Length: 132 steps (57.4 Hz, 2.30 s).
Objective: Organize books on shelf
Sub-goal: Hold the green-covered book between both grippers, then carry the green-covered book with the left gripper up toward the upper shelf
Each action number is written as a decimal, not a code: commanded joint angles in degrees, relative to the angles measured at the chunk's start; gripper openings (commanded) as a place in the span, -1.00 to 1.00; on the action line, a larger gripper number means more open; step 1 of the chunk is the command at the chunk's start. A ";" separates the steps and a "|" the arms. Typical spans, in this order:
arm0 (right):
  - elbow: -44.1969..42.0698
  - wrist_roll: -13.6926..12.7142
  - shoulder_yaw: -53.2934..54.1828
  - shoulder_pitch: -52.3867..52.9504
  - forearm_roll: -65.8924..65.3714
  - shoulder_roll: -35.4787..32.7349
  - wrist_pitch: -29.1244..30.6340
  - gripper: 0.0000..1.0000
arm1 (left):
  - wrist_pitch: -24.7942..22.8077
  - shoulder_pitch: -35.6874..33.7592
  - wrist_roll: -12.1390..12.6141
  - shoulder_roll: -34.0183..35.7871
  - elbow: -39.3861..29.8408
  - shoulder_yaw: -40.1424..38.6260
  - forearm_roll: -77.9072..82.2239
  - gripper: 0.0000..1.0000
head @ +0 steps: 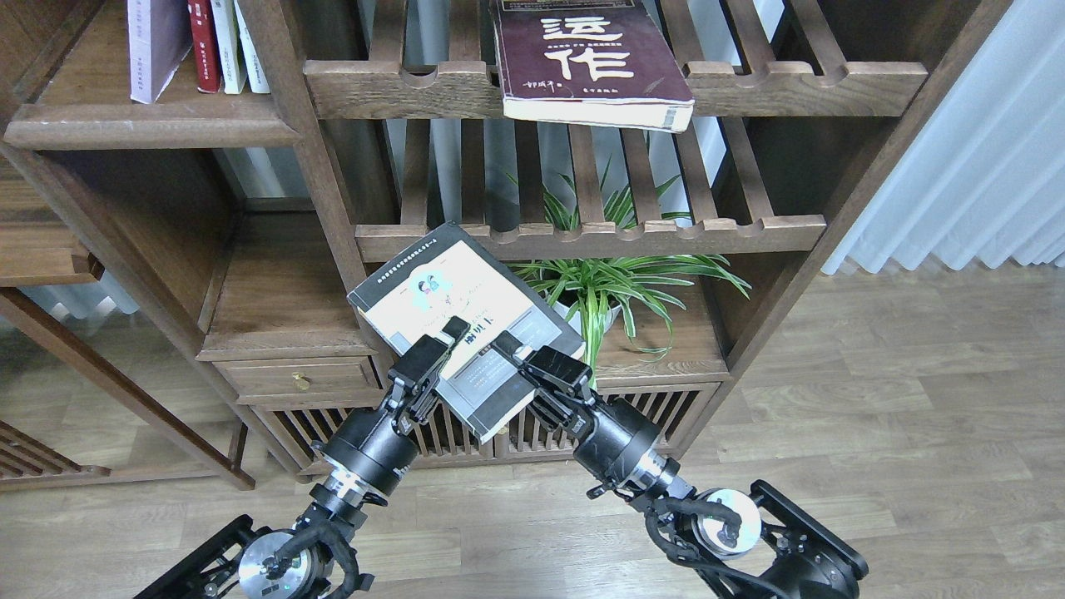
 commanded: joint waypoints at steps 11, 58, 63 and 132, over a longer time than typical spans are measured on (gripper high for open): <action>-0.08 0.17 0.98 -0.16 -0.11 -0.48 0.01 0.23 | 0.04 0.02 -0.01 0.38 0.04 0.74 0.07 -0.86; -3.07 4.39 11.00 0.19 -0.20 -0.66 0.01 0.75 | 0.04 -0.59 3.33 17.26 -6.99 -4.62 15.36 -0.97; -3.16 4.39 11.00 0.19 -0.20 -0.66 0.01 0.75 | 0.04 -0.59 7.45 18.57 -7.43 -6.90 16.33 -0.99; -3.51 4.39 9.95 0.37 -2.92 -0.57 0.01 0.75 | 0.04 -3.48 17.22 18.22 -7.61 -38.20 13.78 -1.00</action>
